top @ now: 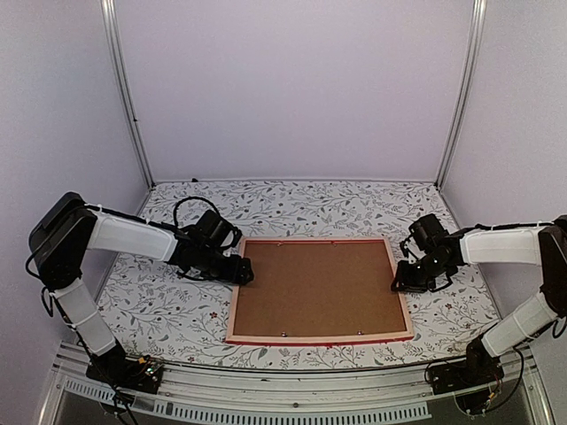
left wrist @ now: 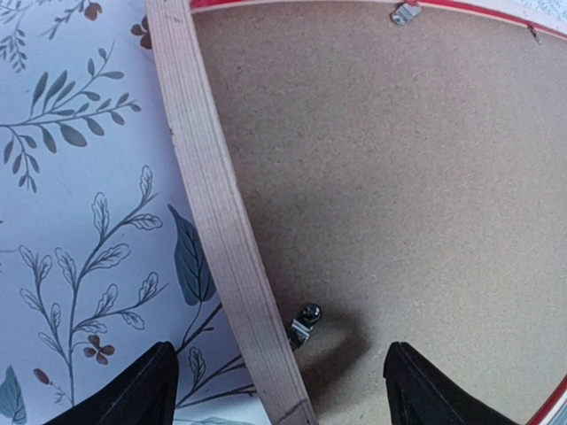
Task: Put the photo into the frame
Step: Press the fastener onto the backboard.
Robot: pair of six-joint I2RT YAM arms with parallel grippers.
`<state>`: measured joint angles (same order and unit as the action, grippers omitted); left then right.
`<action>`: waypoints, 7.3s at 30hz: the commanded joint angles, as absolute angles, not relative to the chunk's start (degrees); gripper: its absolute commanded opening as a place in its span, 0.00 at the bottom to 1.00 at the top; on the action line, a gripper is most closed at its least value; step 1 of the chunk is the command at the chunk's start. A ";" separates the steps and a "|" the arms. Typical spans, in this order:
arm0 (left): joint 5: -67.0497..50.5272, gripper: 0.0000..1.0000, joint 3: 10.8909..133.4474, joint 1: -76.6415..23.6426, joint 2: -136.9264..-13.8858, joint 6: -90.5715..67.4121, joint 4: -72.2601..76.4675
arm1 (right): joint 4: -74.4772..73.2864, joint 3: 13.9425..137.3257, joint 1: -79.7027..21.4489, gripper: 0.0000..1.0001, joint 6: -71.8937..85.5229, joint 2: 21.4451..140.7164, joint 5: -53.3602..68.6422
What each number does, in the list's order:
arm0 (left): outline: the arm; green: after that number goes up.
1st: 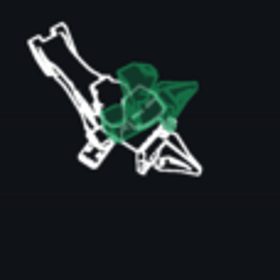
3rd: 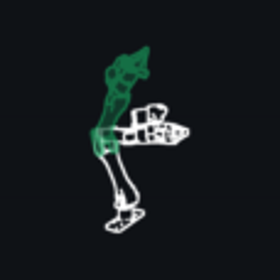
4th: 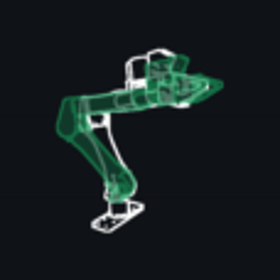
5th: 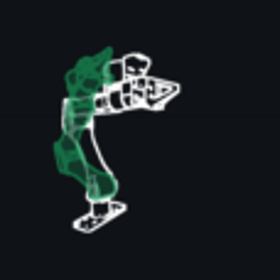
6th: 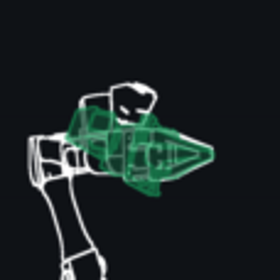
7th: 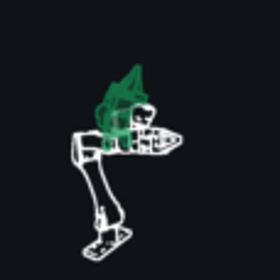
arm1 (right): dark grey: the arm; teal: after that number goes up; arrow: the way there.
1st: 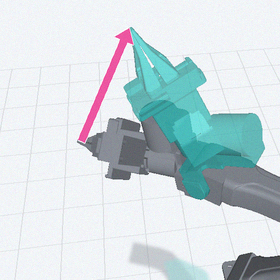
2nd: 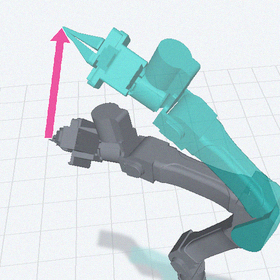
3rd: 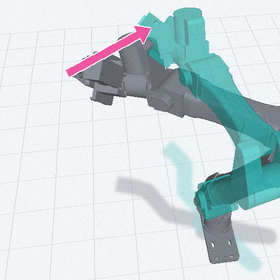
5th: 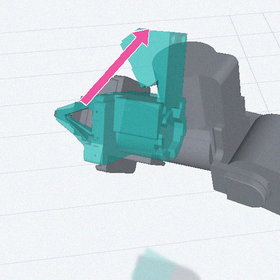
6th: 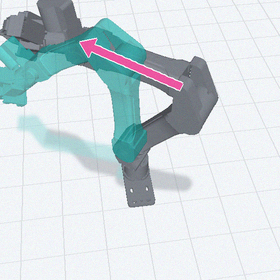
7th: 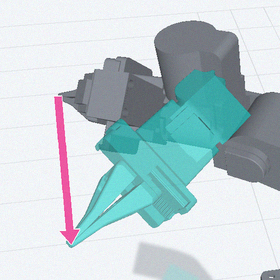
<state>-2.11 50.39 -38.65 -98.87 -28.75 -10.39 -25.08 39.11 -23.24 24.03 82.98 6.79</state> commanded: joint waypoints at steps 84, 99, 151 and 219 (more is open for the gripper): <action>4.48 0.75 49.48 -36.76 -100.36 -30.86 -12.97 | -20.12 36.01 -31.24 0.34 21.76 81.66 6.69; 3.25 0.75 49.31 -36.78 -100.63 -30.59 -12.13 | -20.65 36.81 -31.29 0.25 22.41 82.82 3.93; 2.10 0.74 48.33 -36.67 -100.96 -30.04 -10.99 | -17.10 37.53 -29.78 0.50 17.40 84.26 5.03; -3.38 0.77 47.35 -32.04 -97.18 -25.26 -9.97 | -24.70 49.33 -25.66 0.55 12.22 90.39 9.70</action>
<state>-2.24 48.12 -33.08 -98.54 -25.93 -6.81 -23.07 46.39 -26.11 11.40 90.39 10.79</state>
